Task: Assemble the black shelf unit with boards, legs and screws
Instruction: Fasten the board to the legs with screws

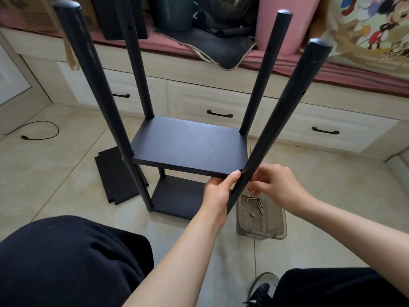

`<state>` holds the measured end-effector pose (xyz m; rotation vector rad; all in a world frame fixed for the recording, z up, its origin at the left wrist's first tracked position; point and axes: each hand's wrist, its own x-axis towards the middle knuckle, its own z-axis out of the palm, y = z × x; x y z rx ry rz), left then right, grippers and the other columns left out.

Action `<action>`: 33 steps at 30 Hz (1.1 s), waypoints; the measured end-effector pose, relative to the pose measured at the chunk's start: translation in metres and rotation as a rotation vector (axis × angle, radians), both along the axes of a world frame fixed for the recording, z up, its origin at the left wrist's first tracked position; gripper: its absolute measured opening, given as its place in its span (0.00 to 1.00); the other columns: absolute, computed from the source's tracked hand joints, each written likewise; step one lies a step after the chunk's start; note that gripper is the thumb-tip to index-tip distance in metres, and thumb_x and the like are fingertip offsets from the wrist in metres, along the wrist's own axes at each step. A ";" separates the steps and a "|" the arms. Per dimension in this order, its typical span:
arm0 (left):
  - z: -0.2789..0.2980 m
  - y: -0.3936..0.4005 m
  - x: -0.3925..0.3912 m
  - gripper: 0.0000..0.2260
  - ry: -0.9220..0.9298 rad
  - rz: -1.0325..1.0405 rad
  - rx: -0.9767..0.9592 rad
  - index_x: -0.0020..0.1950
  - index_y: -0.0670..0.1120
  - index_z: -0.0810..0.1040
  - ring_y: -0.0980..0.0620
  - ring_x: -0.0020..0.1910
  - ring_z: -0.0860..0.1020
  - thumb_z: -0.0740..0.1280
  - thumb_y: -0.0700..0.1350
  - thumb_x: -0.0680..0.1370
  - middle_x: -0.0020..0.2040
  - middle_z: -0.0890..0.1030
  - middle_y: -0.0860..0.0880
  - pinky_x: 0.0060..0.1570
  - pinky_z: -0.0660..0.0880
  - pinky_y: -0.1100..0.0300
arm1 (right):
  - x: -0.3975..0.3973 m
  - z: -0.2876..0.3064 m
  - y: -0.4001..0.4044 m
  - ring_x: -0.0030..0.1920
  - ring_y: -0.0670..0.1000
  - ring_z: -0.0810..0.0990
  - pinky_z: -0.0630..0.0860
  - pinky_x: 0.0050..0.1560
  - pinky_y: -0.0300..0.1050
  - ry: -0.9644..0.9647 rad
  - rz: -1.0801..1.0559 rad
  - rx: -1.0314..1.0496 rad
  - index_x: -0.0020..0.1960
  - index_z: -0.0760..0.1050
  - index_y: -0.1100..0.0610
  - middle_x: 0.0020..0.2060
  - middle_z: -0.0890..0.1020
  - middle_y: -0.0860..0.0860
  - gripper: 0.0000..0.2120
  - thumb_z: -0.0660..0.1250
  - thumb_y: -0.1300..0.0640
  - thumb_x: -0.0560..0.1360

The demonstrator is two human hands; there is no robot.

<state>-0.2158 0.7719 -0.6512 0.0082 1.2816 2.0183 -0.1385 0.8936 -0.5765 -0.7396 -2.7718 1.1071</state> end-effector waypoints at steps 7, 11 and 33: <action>-0.004 0.003 0.000 0.14 0.009 0.001 0.006 0.49 0.45 0.86 0.46 0.52 0.85 0.76 0.53 0.69 0.50 0.87 0.44 0.58 0.78 0.53 | 0.001 -0.001 0.000 0.31 0.45 0.83 0.81 0.39 0.41 0.022 0.039 0.084 0.43 0.80 0.58 0.33 0.84 0.51 0.03 0.73 0.64 0.73; -0.005 0.001 -0.001 0.15 0.011 -0.003 0.013 0.50 0.45 0.86 0.47 0.50 0.85 0.76 0.52 0.69 0.50 0.87 0.44 0.56 0.79 0.52 | 0.000 -0.002 0.002 0.32 0.46 0.84 0.80 0.40 0.38 -0.014 0.005 -0.025 0.42 0.82 0.60 0.31 0.85 0.49 0.02 0.73 0.63 0.73; -0.007 -0.003 0.001 0.14 0.008 -0.004 0.065 0.60 0.41 0.82 0.42 0.60 0.82 0.72 0.48 0.79 0.58 0.84 0.41 0.64 0.76 0.51 | -0.005 0.004 0.004 0.33 0.46 0.84 0.82 0.45 0.49 -0.049 0.073 0.038 0.44 0.83 0.58 0.31 0.85 0.48 0.03 0.71 0.60 0.76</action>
